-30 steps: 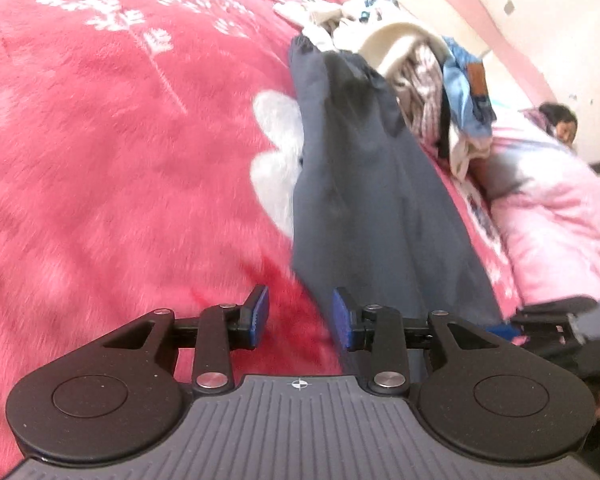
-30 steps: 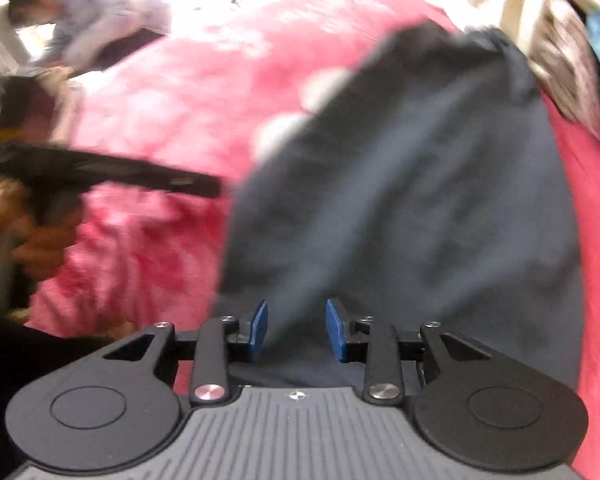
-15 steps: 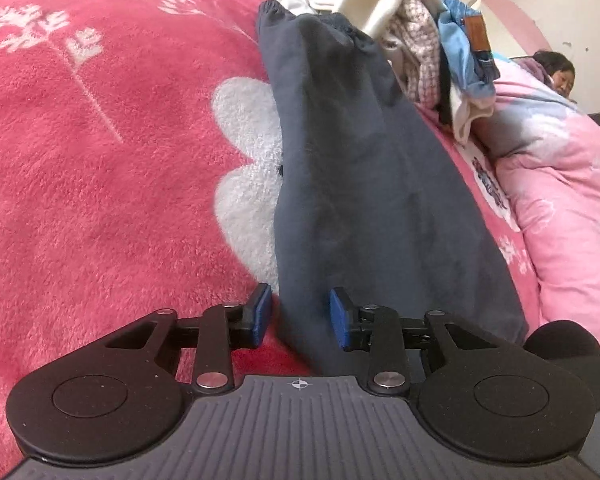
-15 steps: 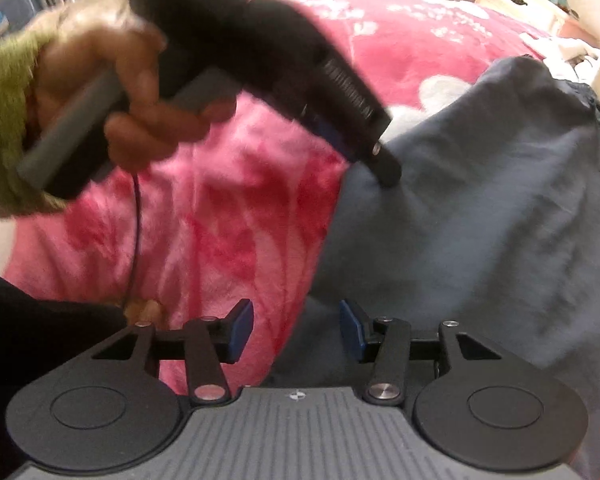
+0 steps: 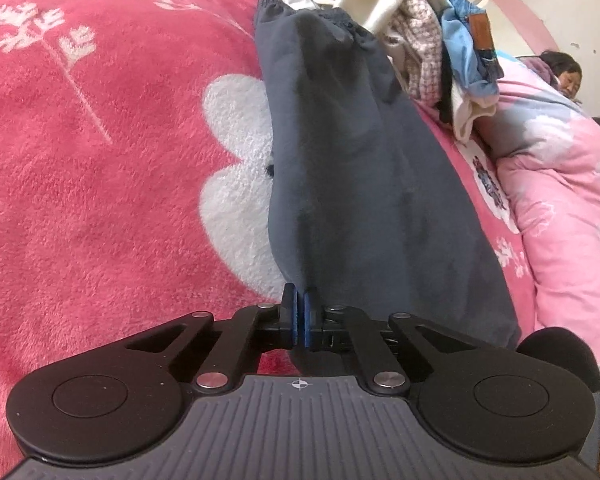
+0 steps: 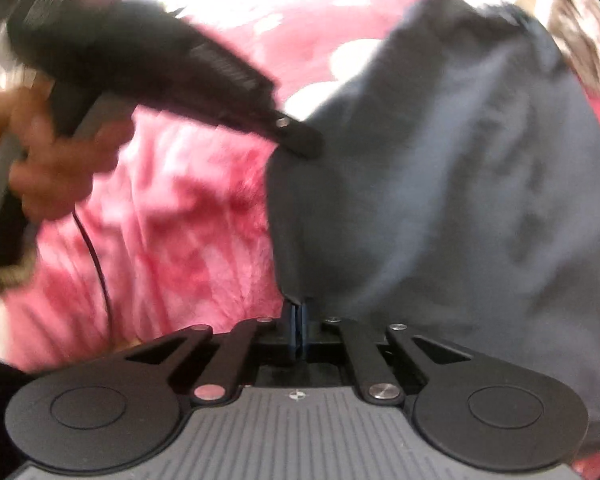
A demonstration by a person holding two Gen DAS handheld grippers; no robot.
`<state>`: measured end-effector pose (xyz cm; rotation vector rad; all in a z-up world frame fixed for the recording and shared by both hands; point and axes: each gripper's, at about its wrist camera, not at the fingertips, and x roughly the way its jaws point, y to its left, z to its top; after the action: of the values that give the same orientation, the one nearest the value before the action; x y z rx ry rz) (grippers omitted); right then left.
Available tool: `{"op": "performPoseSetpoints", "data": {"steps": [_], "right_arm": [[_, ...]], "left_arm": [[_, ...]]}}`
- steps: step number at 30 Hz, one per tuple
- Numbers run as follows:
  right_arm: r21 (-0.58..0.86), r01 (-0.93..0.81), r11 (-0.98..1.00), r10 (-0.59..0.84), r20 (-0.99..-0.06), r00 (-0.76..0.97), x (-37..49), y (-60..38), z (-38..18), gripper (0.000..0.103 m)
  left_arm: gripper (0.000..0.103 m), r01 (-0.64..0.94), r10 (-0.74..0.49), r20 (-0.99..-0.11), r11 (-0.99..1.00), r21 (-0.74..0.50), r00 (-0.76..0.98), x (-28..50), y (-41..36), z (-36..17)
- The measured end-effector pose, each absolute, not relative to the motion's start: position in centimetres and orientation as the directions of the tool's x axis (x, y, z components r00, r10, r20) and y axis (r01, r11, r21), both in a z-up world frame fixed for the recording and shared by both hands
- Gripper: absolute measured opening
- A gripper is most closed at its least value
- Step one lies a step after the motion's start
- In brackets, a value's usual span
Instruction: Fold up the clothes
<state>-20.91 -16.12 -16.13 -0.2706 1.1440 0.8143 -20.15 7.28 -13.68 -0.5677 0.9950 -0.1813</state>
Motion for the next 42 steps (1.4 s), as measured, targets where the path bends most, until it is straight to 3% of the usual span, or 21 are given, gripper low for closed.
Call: {"op": "performPoseSetpoints", "data": {"steps": [8, 13, 15, 22, 27, 31, 35, 42], "right_arm": [[0.493, -0.388, 0.779, 0.582, -0.798, 0.154, -18.2, -22.2, -16.3, 0.003], [0.562, -0.276, 0.780, 0.614, -0.773, 0.160, -17.2, -24.1, -17.2, 0.003], [0.583, -0.239, 0.777, 0.623, -0.766, 0.158, -17.0, -24.7, -17.7, 0.003], [0.632, -0.152, 0.760, 0.650, -0.746, 0.143, -16.0, -26.2, -18.6, 0.003], [0.651, -0.122, 0.750, 0.662, -0.738, 0.129, -15.8, -26.4, -19.0, 0.004], [0.661, -0.095, 0.744, 0.668, -0.733, 0.132, -15.7, -26.7, -19.1, 0.004], [0.660, -0.100, 0.745, 0.667, -0.733, 0.135, -15.8, -26.6, -19.0, 0.004], [0.646, -0.132, 0.752, 0.659, -0.740, 0.136, -15.9, -26.3, -19.1, 0.004]], "left_arm": [[0.001, -0.099, -0.434, -0.718, 0.817, -0.569, 0.544, -18.7, 5.7, -11.7], [0.007, -0.045, -0.459, -0.677, 0.809, -0.586, 0.576, -17.9, 4.5, -11.2], [0.018, -0.019, -0.470, -0.653, 0.803, -0.596, 0.594, -18.0, 4.2, -11.0], [0.020, 0.019, -0.456, -0.602, 0.807, -0.590, 0.656, -19.5, 5.3, -10.5], [0.020, 0.099, -0.400, -0.652, 0.889, -0.447, 0.644, -20.8, 3.8, -10.8], [0.020, 0.219, -0.284, -0.664, 0.959, -0.182, 0.692, -21.8, 0.6, -10.8], [0.020, 0.260, -0.271, -0.676, 0.958, -0.120, 0.685, -22.0, 0.2, -11.5], [0.020, 0.292, -0.145, -0.729, 0.953, 0.079, 0.669, -21.2, -0.7, -13.2]]}}
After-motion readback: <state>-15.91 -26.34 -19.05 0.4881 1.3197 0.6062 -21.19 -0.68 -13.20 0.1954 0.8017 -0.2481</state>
